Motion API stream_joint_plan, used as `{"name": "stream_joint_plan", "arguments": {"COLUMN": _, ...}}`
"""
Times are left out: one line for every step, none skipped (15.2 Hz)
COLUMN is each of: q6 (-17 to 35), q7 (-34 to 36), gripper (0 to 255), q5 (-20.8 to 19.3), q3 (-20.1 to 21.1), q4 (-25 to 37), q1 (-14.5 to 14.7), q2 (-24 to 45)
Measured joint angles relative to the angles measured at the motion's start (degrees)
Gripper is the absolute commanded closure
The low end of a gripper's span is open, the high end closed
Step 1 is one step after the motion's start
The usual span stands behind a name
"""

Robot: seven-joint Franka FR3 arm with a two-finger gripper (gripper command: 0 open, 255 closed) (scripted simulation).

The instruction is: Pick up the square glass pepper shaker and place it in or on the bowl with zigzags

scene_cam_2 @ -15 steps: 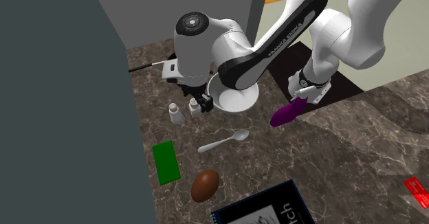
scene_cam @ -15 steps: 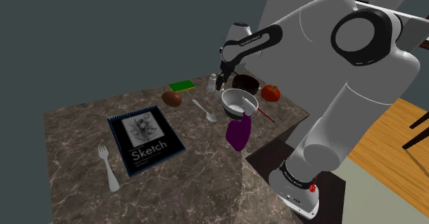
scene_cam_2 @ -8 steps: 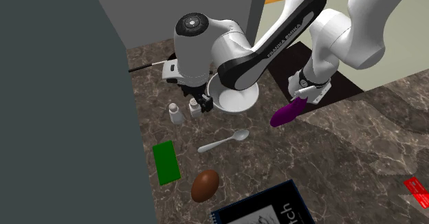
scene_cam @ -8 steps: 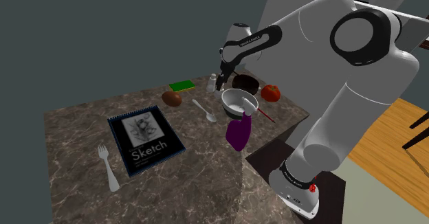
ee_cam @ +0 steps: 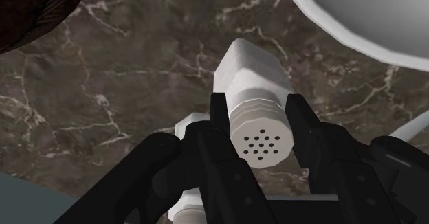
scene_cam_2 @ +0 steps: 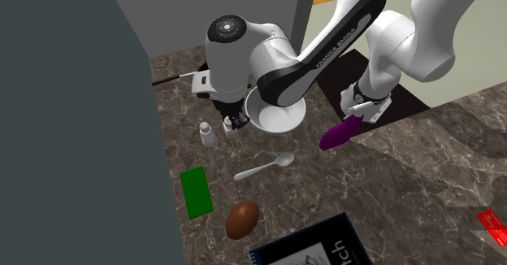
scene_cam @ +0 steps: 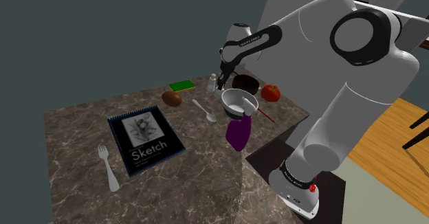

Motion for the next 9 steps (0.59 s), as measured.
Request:
{"name": "stream_joint_plan", "arguments": {"q6": 0.0, "q7": 0.0, "gripper": 255, "q5": 0.0, "q3": 0.0, "q4": 0.0, "q1": 0.0, "q2": 0.0}}
{"name": "stream_joint_plan", "arguments": {"q6": 0.0, "q7": 0.0, "gripper": 255, "q5": 0.0, "q3": 0.0, "q4": 0.0, "q1": 0.0, "q2": 0.0}}
{"name": "stream_joint_plan", "arguments": {"q6": -0.4, "q7": 0.1, "gripper": 255, "q5": -0.1, "q3": 0.0, "q4": 0.1, "q1": 0.0, "q2": -0.3}}
{"name": "stream_joint_plan", "arguments": {"q6": -0.9, "q7": 0.1, "gripper": 255, "q5": -0.1, "q3": 0.0, "q4": 0.4, "q1": 0.0, "q2": -0.5}}
{"name": "stream_joint_plan", "arguments": {"q6": -1.6, "q7": 0.1, "gripper": 255, "q5": -0.3, "q3": 0.0, "q4": 0.5, "q1": 0.0, "q2": -1.1}}
{"name": "stream_joint_plan", "arguments": {"q6": -2.1, "q7": 0.2, "gripper": 255, "q5": -0.4, "q3": 0.0, "q4": 0.8, "q1": 0.0, "q2": -1.4}}
{"name": "stream_joint_plan", "arguments": {"q6": -2.8, "q7": 0.3, "gripper": 255, "q5": -0.5, "q3": 0.0, "q4": 1.2, "q1": 0.0, "q2": -1.7}}
{"name": "stream_joint_plan", "arguments": {"q6": -3.6, "q7": 0.4, "gripper": 255, "q5": -0.6, "q3": 0.0, "q4": 1.4, "q1": 0.0, "q2": -2.2}}
{"name": "stream_joint_plan", "arguments": {"q6": -4.4, "q7": 0.4, "gripper": 255, "q5": -0.8, "q3": 0.0, "q4": 1.7, "q1": 0.0, "q2": -2.8}}
